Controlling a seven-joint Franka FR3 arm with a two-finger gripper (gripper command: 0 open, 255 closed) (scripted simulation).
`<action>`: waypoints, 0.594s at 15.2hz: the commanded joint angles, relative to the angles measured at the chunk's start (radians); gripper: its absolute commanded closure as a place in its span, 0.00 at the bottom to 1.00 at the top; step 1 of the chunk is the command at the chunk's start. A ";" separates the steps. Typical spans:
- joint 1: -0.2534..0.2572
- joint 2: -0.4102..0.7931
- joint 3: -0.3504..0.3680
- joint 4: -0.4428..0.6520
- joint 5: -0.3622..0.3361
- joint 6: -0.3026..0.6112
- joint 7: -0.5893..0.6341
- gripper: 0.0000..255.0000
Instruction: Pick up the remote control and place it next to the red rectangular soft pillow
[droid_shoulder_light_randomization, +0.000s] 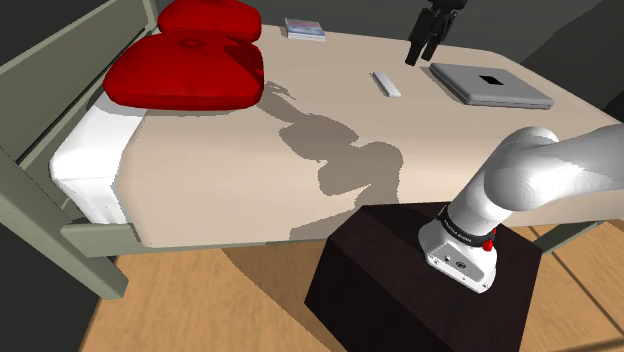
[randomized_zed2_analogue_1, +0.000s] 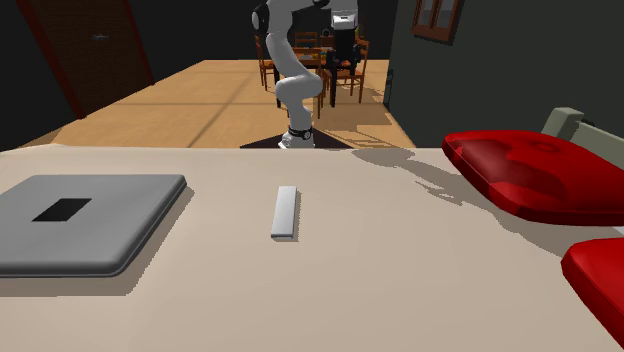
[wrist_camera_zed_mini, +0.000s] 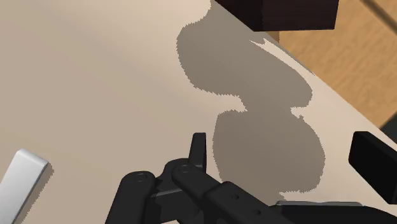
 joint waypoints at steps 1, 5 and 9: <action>0.000 0.000 0.000 0.000 0.000 0.000 0.000 0.00; -0.030 0.099 -0.052 0.006 -0.033 0.091 -0.027 0.00; -0.057 0.208 -0.104 0.029 -0.057 0.177 -0.052 0.00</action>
